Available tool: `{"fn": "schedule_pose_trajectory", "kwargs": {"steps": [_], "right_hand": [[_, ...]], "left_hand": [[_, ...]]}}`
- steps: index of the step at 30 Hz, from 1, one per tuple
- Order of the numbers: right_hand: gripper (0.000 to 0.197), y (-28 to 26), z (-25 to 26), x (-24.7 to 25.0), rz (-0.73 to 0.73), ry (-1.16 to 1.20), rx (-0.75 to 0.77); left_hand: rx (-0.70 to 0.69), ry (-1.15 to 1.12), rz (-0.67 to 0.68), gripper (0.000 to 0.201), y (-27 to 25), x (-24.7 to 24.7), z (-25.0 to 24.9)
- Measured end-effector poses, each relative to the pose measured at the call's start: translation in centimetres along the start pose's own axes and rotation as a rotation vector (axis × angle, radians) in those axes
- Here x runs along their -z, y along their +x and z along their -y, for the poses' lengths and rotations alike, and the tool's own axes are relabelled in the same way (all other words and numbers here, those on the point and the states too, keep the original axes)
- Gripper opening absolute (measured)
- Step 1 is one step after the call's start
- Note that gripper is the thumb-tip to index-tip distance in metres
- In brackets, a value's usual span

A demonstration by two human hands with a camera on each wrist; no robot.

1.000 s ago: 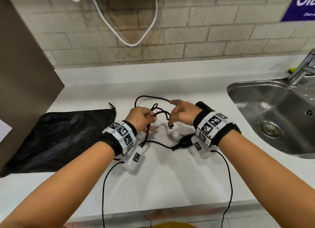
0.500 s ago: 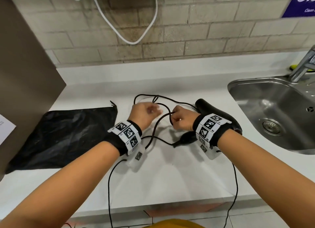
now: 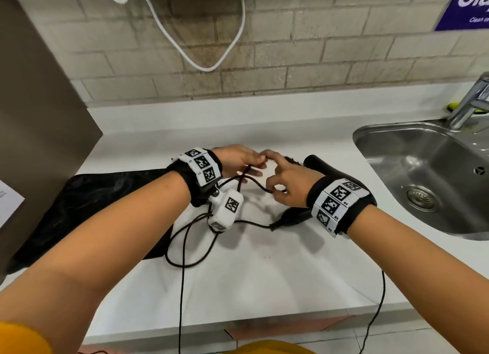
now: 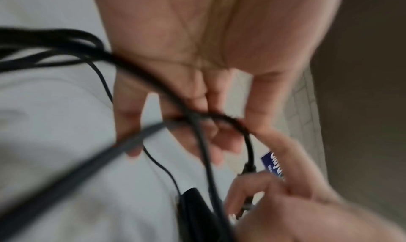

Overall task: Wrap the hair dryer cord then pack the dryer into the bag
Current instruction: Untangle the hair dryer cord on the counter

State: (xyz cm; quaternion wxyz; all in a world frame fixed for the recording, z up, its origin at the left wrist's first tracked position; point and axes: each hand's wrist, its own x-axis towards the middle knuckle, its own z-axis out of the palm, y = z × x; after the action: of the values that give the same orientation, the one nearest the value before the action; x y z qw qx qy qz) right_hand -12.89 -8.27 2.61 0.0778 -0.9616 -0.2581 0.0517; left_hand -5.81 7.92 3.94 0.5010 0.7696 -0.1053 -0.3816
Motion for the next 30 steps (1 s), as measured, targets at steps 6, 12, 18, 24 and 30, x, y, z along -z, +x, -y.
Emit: {"fn": "schedule_pose_trajectory", "kwargs": {"steps": [6, 12, 18, 24, 30], "right_hand": [[0.020, -0.8, -0.5, -0.2, -0.116, 0.001, 0.072], [0.027, -1.3, -1.9, -0.4, 0.221, -0.188, -0.228], [0.026, 0.1, 0.4, -0.8, 0.334, -0.327, -0.211], [0.029, 0.6, -0.6, 1.2, -0.027, -0.437, -0.396], [0.023, 1.0, -1.8, 1.9, -0.353, -0.109, -0.504]], "left_hand": [[-0.097, -0.188, -0.298, 0.018, -1.1, 3.3, -0.8], [-0.279, -0.594, -0.707, 0.025, -3.5, 8.5, -1.0], [-0.224, -0.548, -0.888, 0.031, -3.5, 10.0, 1.8], [0.013, 0.057, -1.002, 0.020, -3.3, 10.1, 6.7], [0.188, -0.267, -0.750, 0.031, -1.6, 7.3, 8.5]]}}
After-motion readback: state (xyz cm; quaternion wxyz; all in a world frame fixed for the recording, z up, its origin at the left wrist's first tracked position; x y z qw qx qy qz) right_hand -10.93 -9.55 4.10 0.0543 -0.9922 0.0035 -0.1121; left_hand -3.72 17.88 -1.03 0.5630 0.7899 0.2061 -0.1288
